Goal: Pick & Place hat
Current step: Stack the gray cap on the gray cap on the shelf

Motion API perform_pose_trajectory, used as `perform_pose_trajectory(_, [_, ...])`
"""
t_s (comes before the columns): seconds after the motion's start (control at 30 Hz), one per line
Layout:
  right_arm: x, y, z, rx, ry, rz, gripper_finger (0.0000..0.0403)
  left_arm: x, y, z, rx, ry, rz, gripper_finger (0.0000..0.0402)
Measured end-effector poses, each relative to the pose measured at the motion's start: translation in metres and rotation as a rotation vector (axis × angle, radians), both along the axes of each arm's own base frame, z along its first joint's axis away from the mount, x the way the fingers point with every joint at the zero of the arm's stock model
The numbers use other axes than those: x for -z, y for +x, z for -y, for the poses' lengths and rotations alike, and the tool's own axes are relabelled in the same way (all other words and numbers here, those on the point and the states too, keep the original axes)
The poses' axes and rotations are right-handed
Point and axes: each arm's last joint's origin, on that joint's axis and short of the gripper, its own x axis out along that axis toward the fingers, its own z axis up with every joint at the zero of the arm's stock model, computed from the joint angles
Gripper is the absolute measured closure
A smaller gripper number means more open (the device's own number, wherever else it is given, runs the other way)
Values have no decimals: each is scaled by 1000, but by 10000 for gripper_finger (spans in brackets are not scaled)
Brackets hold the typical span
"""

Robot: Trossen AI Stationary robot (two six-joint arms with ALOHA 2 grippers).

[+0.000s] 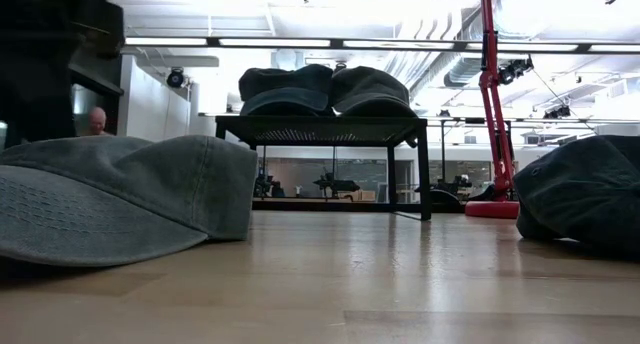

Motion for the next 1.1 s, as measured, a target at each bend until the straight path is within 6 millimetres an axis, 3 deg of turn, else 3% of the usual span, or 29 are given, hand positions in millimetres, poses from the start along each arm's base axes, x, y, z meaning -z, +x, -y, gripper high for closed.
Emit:
perform_pose_trajectory(0.4, [0,0,0,-26,-28,5,222,0,11,-9,-189,-209,-25,197])
perform_pose_trajectory(1.1, [0,0,0,-76,-58,9,222,18,20,-2,-306,-278,-88,197])
